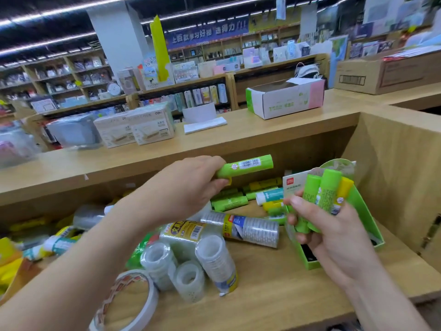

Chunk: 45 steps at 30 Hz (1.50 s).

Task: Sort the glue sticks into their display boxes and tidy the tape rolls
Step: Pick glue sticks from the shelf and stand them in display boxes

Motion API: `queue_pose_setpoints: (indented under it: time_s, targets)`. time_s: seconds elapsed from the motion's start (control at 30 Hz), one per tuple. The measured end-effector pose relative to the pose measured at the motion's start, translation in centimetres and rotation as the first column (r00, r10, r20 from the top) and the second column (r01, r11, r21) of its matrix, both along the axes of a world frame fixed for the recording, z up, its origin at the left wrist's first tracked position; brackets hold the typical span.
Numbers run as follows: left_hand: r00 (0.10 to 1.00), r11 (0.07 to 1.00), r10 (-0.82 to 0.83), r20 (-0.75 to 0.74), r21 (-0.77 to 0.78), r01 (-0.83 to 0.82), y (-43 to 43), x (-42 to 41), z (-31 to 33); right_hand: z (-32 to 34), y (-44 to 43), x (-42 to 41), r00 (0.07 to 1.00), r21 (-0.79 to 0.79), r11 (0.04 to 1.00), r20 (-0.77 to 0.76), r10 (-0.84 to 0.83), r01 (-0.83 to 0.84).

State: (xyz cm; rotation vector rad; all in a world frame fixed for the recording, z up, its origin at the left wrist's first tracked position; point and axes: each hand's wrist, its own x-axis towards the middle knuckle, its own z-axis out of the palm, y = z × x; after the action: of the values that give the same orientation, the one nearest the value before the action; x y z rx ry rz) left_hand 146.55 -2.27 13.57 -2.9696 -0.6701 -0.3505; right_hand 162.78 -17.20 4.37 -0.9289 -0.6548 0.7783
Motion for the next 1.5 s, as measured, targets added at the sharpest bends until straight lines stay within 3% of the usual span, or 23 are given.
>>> queue_pose_setpoints:
  time_s: [0.1,0.27,0.43,0.53,0.57,0.63,0.73,0.83,0.97,1.2,1.33,1.5]
  targets:
    - [0.996,0.998,0.01,0.093,0.066,-0.016,-3.6,-1.4,0.9,1.6,0.3,-1.1,0.996,0.102,0.993,-0.062,0.065,-0.058]
    - [0.989,0.962,0.092,0.112,0.246,-0.118,-8.3,-1.8,-0.5,3.7,-0.2,-2.4,0.972,0.263,0.953,-0.138,0.193,-0.151]
    - [0.993,0.982,0.031,0.113,0.181,-0.051,-11.3,-1.3,-4.1,2.9,-1.7,-2.5,0.986,0.178,0.975,-0.07,0.149,-0.134]
    - [0.989,0.98,0.119,0.086,0.15,-0.131,-12.7,-1.3,-4.9,2.3,-2.9,-2.1,0.993,0.093,0.991,-0.064,0.098,-0.092]
    - [0.981,0.986,0.122,0.149,0.098,-0.137,-13.0,-1.8,-5.2,2.1,-3.3,-2.1,0.995,0.076,0.994,-0.051,0.086,-0.082]
    - [0.947,0.973,0.068,0.315,-0.23,0.007,-13.1,-2.1,-5.7,1.5,-4.0,-2.1,0.998,0.054,0.997,-0.021,0.051,-0.05]
    - [0.816,0.733,0.15,0.558,-0.617,0.287,-13.6,-2.3,-7.7,0.6,-5.1,-2.9,0.999,0.033,0.999,-0.014,-0.028,0.029]
    - [0.738,0.572,0.231,0.634,-0.702,0.424,-15.2,-1.8,-8.8,0.2,-6.2,-4.3,0.997,0.023,0.998,-0.062,-0.051,0.053]
    - [0.684,0.508,0.294,0.667,-0.716,0.479,-16.8,-1.9,-10.2,-0.5,-7.8,-5.6,0.99,-0.029,0.993,-0.078,-0.119,0.117]
    - [0.513,0.64,0.422,0.747,-0.647,0.415,-18.1,-1.3,-10.6,-2.3,-9.9,-4.5,0.99,-0.125,0.992,-0.133,-0.041,0.024]
    - [0.537,0.82,0.339,0.772,-0.523,0.233,-16.7,1.2,-10.9,-3.7,-10.4,-2.2,0.993,-0.206,0.973,-0.071,0.092,-0.105]
    - [0.454,0.848,0.383,0.805,-0.501,0.173,-15.3,6.0,-9.5,-4.5,-10.3,3.0,0.984,-0.246,0.958,0.061,0.166,-0.146]
